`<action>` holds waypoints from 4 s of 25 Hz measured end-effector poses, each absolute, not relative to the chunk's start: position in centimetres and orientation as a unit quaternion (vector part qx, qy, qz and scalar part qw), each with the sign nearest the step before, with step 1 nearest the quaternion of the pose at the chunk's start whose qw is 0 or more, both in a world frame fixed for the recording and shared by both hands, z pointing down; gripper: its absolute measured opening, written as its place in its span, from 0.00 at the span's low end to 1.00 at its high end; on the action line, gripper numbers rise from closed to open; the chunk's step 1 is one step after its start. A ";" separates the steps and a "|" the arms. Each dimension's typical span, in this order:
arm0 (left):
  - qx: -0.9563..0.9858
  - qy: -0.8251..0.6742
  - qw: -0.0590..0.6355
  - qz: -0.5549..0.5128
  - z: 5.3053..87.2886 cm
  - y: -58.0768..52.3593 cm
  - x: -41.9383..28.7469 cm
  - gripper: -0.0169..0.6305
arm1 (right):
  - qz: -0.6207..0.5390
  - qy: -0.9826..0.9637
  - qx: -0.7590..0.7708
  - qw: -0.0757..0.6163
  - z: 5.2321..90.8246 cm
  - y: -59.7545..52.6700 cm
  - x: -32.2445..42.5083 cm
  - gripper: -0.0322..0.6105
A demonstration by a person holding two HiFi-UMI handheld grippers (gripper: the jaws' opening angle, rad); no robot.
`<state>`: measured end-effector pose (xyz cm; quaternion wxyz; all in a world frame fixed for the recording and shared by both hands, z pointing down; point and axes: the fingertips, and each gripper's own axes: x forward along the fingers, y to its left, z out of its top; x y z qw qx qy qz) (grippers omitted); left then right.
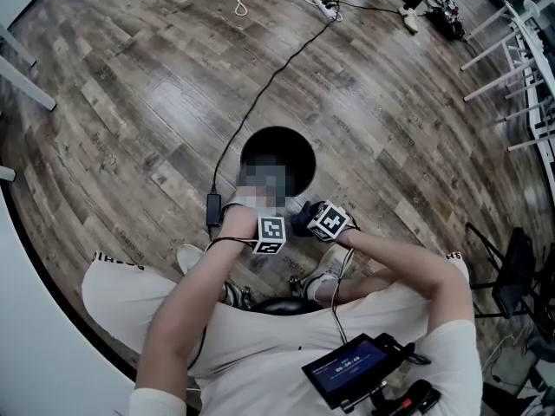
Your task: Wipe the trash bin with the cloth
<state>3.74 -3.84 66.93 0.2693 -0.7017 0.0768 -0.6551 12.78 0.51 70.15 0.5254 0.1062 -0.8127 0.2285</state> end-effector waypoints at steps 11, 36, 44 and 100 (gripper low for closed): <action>-0.687 0.076 0.290 -0.662 67.0 -3.9 3.8 0.24 | 0.270 -0.827 0.186 0.457 64.2 -4.0 10.2 0.21; -0.701 0.103 0.233 -0.666 66.8 -4.1 6.9 0.22 | 0.298 -0.787 0.226 0.491 85.3 -5.7 11.9 0.21; -0.726 0.092 0.224 -0.644 66.8 -4.0 7.2 0.23 | 0.336 -0.757 0.215 0.518 81.8 -3.7 13.5 0.21; -0.723 0.073 0.204 -0.656 67.9 -3.1 7.8 0.21 | 0.284 -0.787 0.205 0.508 85.1 -5.0 12.2 0.21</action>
